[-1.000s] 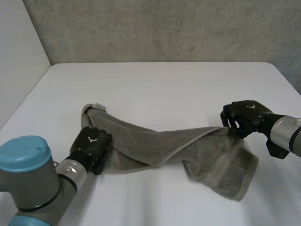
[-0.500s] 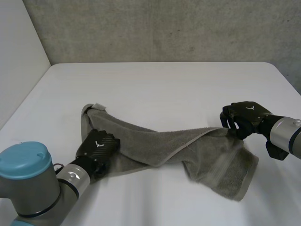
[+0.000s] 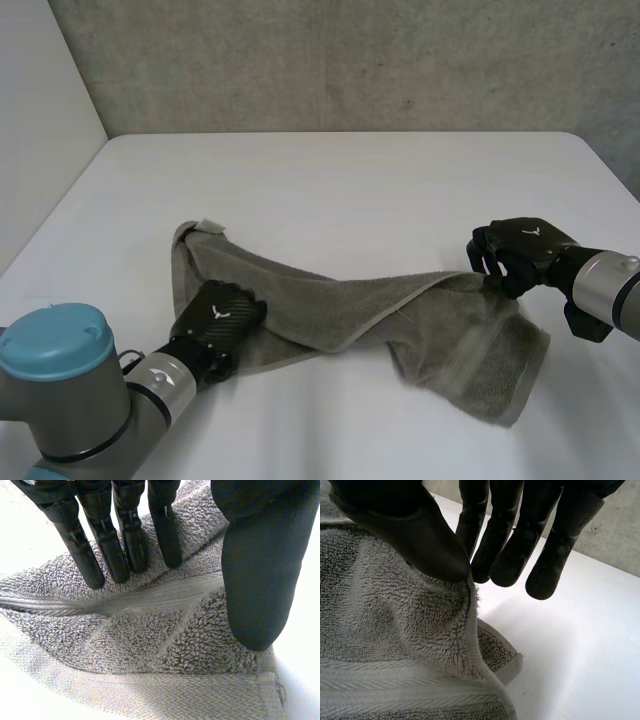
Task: Fold the towel.
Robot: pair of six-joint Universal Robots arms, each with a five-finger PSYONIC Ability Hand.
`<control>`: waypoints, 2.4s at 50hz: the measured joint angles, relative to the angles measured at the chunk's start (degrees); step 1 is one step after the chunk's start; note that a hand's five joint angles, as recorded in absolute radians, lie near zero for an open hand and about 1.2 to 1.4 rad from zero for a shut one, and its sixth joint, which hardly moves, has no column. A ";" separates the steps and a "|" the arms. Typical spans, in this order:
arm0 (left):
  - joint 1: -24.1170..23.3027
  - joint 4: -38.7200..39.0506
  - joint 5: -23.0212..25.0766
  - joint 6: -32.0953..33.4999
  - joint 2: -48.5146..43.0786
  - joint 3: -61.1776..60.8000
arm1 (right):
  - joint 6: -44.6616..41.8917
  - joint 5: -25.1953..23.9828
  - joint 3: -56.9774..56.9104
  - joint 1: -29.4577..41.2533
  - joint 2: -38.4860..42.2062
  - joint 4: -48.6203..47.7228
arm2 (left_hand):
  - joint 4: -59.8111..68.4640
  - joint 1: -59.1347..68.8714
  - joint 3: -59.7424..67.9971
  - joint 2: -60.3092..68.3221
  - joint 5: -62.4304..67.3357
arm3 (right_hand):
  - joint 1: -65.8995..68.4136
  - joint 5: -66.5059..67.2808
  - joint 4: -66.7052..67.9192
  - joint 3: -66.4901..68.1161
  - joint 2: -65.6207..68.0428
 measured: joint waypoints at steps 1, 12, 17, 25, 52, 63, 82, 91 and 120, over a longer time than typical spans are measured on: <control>0.00 -0.12 0.00 0.00 0.10 -0.01 | 0.00 0.00 0.00 0.00 0.00 -0.02 | -0.41 -0.45 -0.43 -0.42 0.00 | 0.00 0.00 0.00 0.00 0.00; -0.06 -4.28 -0.03 0.01 1.94 -0.43 | 0.00 0.01 0.01 -0.01 0.00 -0.14 | -6.32 -6.39 -6.29 -6.29 0.00 | 0.00 0.00 0.00 0.00 0.00; -0.06 -4.73 -0.13 0.06 1.88 -0.51 | -0.36 0.07 0.12 0.00 0.00 -0.14 | -5.61 -5.70 -5.51 -5.53 0.00 | 0.00 0.00 0.00 0.00 0.00; -0.01 -4.46 -0.37 0.08 1.59 -0.47 | -2.37 0.36 0.65 0.16 0.03 -0.08 | -0.03 -0.18 0.01 0.00 0.00 | 0.00 0.00 0.00 0.00 0.00; 0.59 3.98 -1.02 1.19 0.07 3.45 | -2.98 0.44 0.92 0.34 0.11 -0.06 | 5.27 5.07 5.34 5.33 0.00 | 0.00 0.00 0.00 0.00 0.00; 0.63 1.93 -0.49 1.17 -0.74 1.53 | -2.98 0.44 1.01 0.38 0.24 -0.16 | 17.02 16.76 17.02 17.09 0.00 | 0.00 0.00 0.00 0.00 -0.04; 0.61 0.12 2.67 1.07 -0.96 1.02 | -3.08 0.44 1.37 0.43 0.27 -0.48 | 33.26 32.76 33.28 33.34 0.00 | 0.00 0.00 0.00 0.09 -0.06; 0.61 1.75 2.65 1.17 -1.71 0.75 | -3.08 0.44 1.46 0.43 0.26 -0.51 | 33.07 32.93 33.09 33.08 0.00 | 0.00 0.01 0.00 0.10 -0.06; -4.68 -0.74 2.31 -4.88 5.54 2.10 | -2.46 0.58 1.64 0.38 -0.27 -0.88 | -10.93 -11.14 -10.82 -10.89 0.00 | 0.07 0.01 0.00 0.10 -0.06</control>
